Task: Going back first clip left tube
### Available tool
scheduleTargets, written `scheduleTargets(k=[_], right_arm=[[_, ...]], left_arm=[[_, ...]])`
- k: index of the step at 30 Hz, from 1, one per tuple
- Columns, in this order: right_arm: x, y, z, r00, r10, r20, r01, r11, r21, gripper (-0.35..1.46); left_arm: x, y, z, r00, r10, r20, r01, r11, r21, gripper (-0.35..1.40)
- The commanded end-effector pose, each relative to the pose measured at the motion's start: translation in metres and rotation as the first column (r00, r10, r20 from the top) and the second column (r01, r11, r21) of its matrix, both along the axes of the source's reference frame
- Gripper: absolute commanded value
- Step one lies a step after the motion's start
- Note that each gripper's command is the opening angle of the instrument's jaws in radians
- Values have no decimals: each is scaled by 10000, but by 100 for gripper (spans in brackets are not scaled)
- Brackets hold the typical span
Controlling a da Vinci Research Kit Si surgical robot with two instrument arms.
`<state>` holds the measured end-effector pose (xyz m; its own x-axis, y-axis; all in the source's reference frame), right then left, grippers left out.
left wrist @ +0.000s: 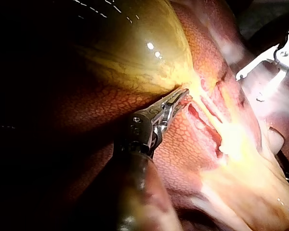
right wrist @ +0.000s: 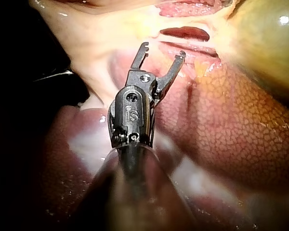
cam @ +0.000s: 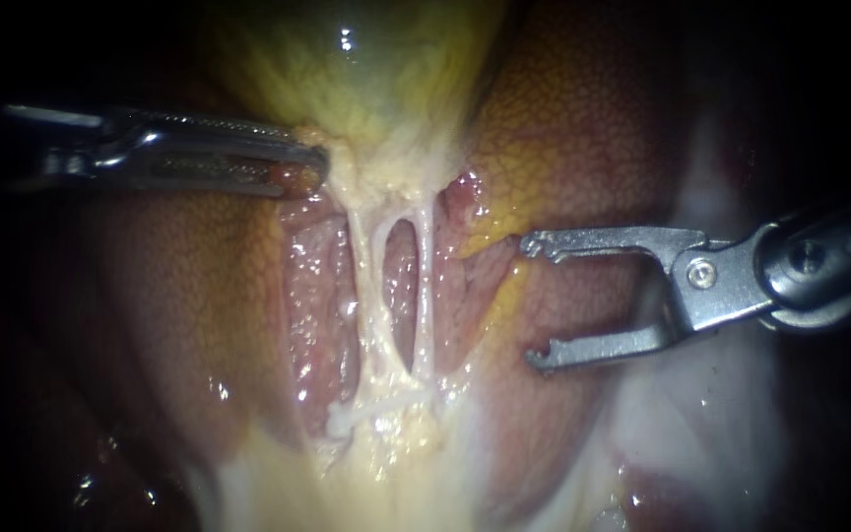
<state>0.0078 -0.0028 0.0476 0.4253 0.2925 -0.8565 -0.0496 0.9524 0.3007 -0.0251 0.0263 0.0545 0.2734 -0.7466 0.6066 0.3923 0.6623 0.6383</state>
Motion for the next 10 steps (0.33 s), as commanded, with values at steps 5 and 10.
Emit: scheduleTargets(k=[5,10], right_arm=[[0,0,0,10000,0,0,0,10000,0,50],[2,0,0,9999,-117,-103,118,9999,66,50]], left_arm=[[-1,-1,0,10000,29,21,-29,10000,3,-35],[1,-1,-1,10000,54,37,-54,10000,6,-35]])
